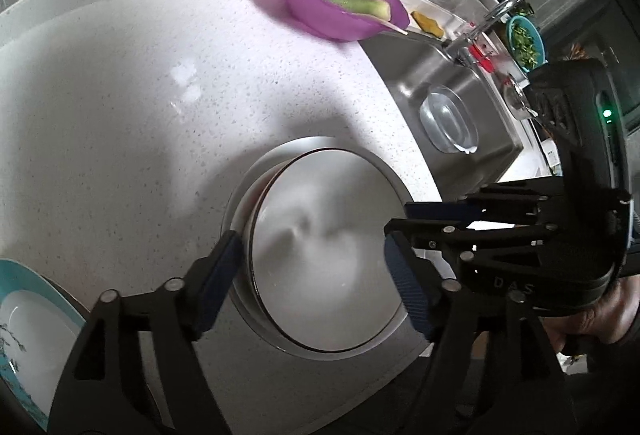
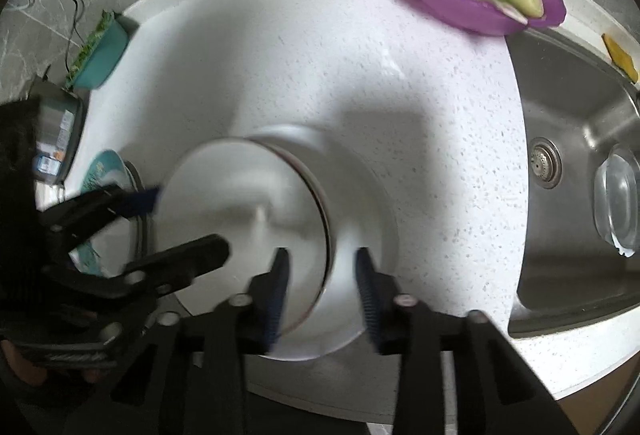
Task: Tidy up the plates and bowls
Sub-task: 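Move both grippers to the rim of the stacked white bowls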
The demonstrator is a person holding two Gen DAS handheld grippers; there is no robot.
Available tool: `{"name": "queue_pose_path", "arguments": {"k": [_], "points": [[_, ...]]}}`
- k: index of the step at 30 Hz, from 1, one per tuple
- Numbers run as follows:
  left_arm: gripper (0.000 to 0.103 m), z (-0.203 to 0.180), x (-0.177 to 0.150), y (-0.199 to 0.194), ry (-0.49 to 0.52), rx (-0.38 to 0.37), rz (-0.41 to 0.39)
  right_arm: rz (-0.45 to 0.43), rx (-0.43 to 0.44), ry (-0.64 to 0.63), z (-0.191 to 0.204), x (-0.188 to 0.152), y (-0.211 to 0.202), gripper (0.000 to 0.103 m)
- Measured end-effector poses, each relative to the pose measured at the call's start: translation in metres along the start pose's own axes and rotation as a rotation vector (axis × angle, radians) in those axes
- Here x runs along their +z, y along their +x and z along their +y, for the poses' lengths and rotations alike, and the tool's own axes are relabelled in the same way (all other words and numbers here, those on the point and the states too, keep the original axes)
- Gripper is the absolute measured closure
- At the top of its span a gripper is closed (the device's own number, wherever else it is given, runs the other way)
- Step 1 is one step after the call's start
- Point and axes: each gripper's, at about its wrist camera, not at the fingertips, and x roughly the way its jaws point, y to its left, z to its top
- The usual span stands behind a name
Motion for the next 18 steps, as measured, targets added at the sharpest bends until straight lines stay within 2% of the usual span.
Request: {"name": "queue_pose_path", "arguments": {"k": [1, 7, 12, 14, 15, 16, 18], "points": [[0.029, 0.001, 0.000, -0.001, -0.002, -0.005, -0.001, -0.003, 0.006, 0.002, -0.001, -0.001, -0.001, 0.082], [0.029, 0.001, -0.001, -0.004, -0.007, -0.004, 0.003, -0.013, 0.014, 0.002, -0.004, -0.003, -0.002, 0.082], [0.029, 0.012, 0.001, -0.023, -0.041, -0.006, -0.059, -0.016, 0.022, 0.015, -0.008, -0.007, -0.004, 0.082], [0.022, 0.018, 0.003, -0.030, -0.065, 0.001, -0.078, -0.021, 0.030, 0.029, -0.011, -0.008, -0.007, 0.082], [0.022, 0.022, 0.003, -0.031, -0.073, 0.009, -0.077, -0.023, 0.033, 0.032, -0.011, -0.008, -0.007, 0.082], [0.022, 0.028, 0.003, -0.033, -0.095, 0.023, -0.077, -0.021, 0.032, 0.033, -0.012, -0.008, -0.006, 0.081], [0.022, 0.036, 0.001, -0.040, -0.119, 0.022, -0.078, -0.014, 0.035, 0.047, -0.014, -0.009, -0.006, 0.070]]}}
